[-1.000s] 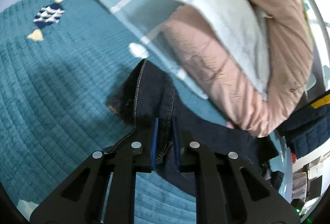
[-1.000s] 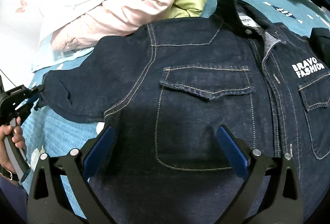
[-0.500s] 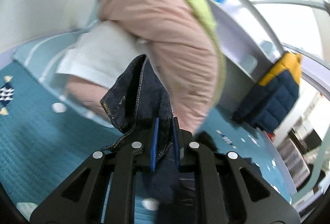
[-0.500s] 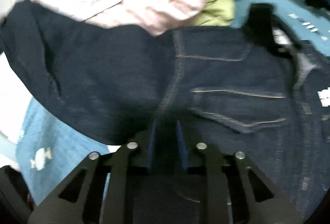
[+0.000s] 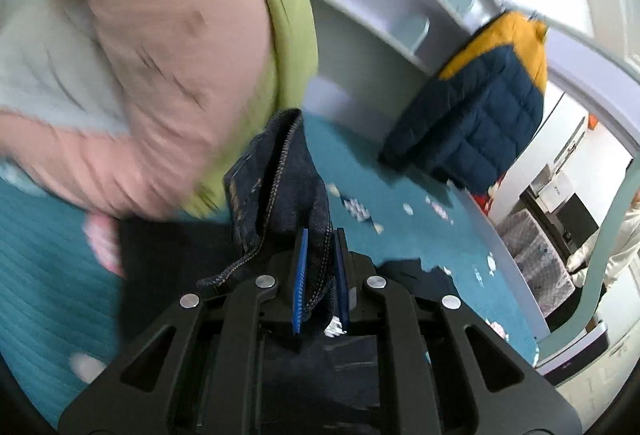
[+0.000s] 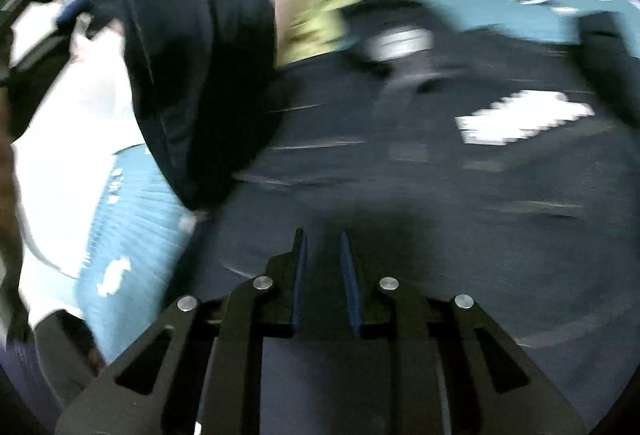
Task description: Fold large clothes
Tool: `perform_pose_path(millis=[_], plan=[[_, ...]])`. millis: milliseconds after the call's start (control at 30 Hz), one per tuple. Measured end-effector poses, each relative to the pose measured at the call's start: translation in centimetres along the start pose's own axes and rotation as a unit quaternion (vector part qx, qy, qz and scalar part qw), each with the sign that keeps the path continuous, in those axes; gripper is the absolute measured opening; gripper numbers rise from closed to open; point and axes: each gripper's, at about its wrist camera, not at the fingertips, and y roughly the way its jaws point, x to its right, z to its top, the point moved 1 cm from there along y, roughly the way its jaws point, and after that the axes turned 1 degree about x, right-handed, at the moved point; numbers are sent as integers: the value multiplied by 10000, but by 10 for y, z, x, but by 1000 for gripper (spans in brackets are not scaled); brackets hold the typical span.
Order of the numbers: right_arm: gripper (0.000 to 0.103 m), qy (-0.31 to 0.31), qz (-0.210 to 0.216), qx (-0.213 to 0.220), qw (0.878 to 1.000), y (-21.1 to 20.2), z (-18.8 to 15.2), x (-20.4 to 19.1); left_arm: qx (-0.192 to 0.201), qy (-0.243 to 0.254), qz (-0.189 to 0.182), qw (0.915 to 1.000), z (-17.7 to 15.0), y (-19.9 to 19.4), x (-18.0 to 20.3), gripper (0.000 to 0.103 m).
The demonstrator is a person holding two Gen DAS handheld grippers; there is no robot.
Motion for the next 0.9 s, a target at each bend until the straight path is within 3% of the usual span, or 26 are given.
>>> perform_pose_path(millis=[167,267,400,567,600,800,867,900], plan=[[23,309,-969,111,9948,-72,-21,99,-846,35,549,9949,-52,101,30,12],[26,751,-1343,225,9878,-101,-37,161,-1295,127,647,9894,-84,140,48,12],[28,1666,-1092,202,9798,-113,-37,212,-1578,498,724,9836,-111,170,86,12],[31,1637,-1143,444,9789,-125,-28,226,-1500,931,649,9821,-125,169,117,17],[32,1683,-1125,481,9781,-126,-27,231,-1470,1000,759,9811,-124,166,116,24],[34,2363,-915,767,9643,-139,-21,261,-1334,1119,1677,9703,-122,164,88,32],[34,2450,-898,865,9615,-145,-20,267,-1779,811,1665,9665,-133,180,66,32],[34,2462,-899,889,9609,-144,-19,268,-2198,562,1496,9624,-143,195,56,33]])
